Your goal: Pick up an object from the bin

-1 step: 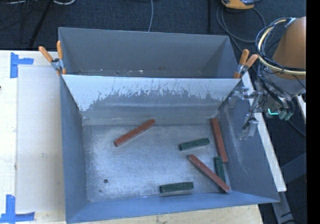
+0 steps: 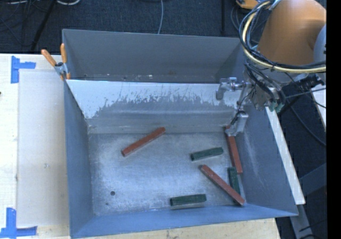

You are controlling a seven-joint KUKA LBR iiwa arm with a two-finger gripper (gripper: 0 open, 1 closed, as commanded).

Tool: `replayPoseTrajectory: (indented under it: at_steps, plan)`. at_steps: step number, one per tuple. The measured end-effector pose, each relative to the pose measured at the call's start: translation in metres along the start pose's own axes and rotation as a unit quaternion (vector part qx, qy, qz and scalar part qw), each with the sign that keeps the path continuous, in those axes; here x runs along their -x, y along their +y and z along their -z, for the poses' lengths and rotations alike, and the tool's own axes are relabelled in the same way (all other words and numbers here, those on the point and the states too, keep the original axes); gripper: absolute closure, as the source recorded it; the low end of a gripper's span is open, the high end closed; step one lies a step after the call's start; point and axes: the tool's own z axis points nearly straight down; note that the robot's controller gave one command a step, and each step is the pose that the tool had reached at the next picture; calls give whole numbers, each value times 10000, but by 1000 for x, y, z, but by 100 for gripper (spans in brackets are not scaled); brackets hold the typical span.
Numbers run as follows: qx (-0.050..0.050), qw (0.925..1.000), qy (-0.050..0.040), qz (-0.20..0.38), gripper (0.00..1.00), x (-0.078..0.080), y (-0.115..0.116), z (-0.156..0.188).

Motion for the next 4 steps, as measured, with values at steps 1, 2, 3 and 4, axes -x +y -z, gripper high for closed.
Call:
replayPoseTrajectory:
  at_steps: [1, 2, 3, 4]
  plan:
    - [1, 9986, 103, 510, 0, -108, -14, -104]
    - [1, 9974, 58, 723, 0, -59, 14, -195]
    - [-23, 9943, 10, 1068, 0, 7, -29, -193]
    - [-12, 9941, 28, 1080, 100, 5, -28, -193]
